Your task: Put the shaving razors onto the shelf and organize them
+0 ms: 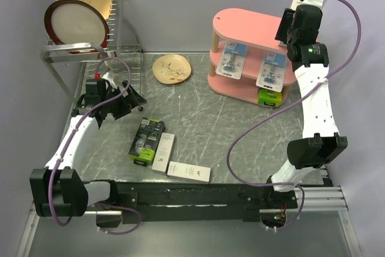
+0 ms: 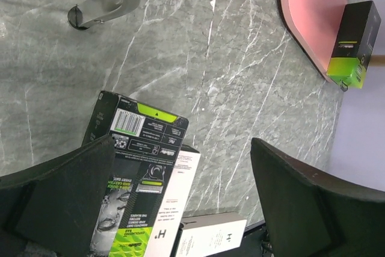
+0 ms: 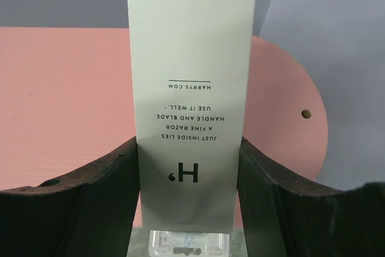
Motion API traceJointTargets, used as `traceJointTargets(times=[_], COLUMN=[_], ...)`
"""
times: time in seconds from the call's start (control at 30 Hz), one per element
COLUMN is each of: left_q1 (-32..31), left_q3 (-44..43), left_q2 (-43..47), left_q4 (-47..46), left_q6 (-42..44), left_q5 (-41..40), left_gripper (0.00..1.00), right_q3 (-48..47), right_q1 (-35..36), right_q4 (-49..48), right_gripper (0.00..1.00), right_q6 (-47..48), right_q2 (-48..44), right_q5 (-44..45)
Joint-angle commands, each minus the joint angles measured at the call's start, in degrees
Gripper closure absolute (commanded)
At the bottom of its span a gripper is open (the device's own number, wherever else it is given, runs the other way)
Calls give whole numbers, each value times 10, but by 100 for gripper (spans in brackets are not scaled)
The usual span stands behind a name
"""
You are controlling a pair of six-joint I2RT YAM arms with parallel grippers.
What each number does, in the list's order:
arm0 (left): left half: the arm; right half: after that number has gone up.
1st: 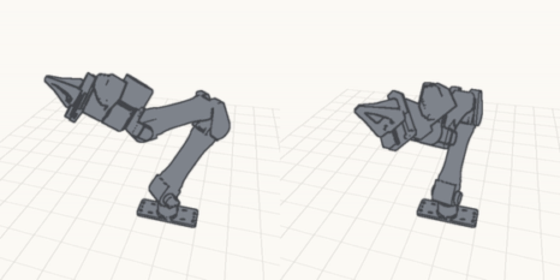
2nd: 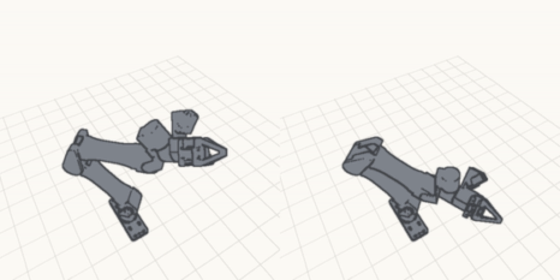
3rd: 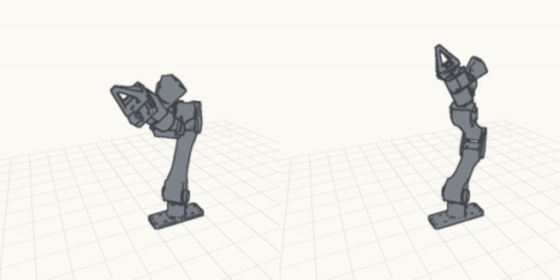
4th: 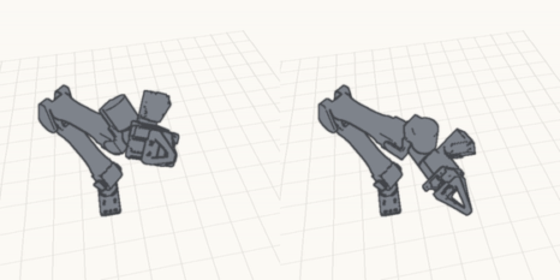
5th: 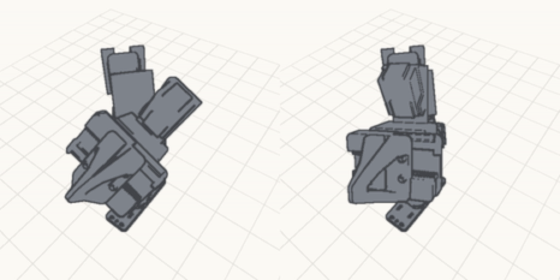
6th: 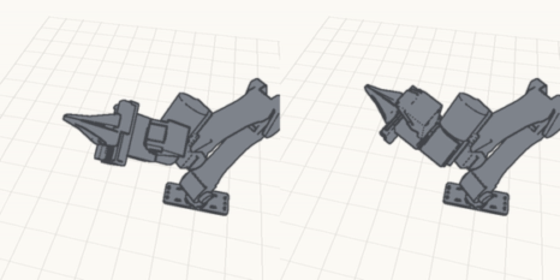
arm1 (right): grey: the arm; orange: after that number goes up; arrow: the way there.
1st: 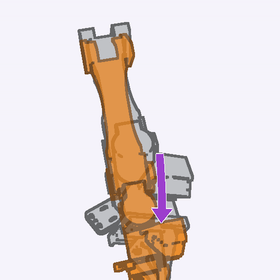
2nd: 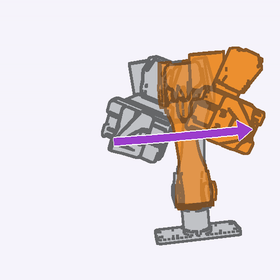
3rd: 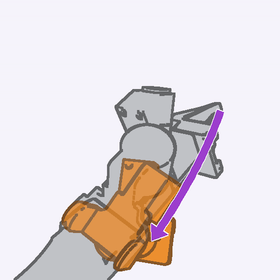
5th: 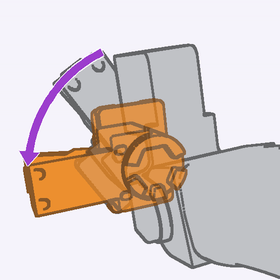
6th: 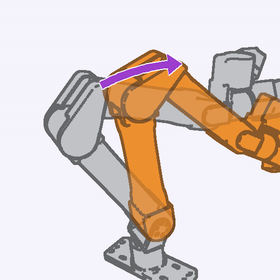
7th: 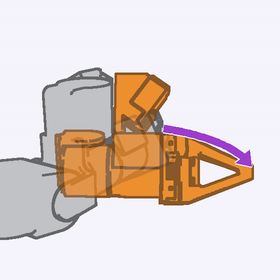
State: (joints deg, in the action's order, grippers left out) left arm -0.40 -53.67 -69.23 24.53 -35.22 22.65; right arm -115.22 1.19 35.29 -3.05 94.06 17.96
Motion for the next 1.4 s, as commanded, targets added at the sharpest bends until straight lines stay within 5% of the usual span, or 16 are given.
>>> traceJointTargets(times=[0.0, 0.03, 0.07, 0.43, 0.53, 0.73, 0.93, 1.13, 1.37], left_q1=[2, 2, 2, 2, 2, 2, 21, 43, 58], left_q3=[5, 8, 10, 18, 27, 67, 85, 90, 113], left_q2=[25, 29, 30, 43, 57, 103, 120, 132, 169], left_q4=[-2, -2, -1, -4, 6, 24, 14, 10, 26], left_q6=[-5, -6, -8, -17, -11, -3, 2, 0, 5], left_q5=[-2, 0, 1, 11, 15, 35, 33, 33, 27], left_gripper=[0, 1, 1, 1, 1, 1, 1, 1, 0], right_q3=[-23, -25, -30, -16, 37, 261, 476, 611, 629], right_q1=[-5, -5, -5, 31, 99, 159, 387, 562, 609], right_q4=[-8, -10, -14, -39, -71, -93, 26, -27, -50], right_gripper=[33, 30, 1, 0, 0, 0, 0, 0, 0], right_q6=[1, -1, -1, 18, 120, 163, 259, 293, 280], right_q2=[5, 3, -2, -114, -169, -335, -377, -350, -249], right_q5=[4, 13, 15, 34, 38, -311, -385, -354, -422])
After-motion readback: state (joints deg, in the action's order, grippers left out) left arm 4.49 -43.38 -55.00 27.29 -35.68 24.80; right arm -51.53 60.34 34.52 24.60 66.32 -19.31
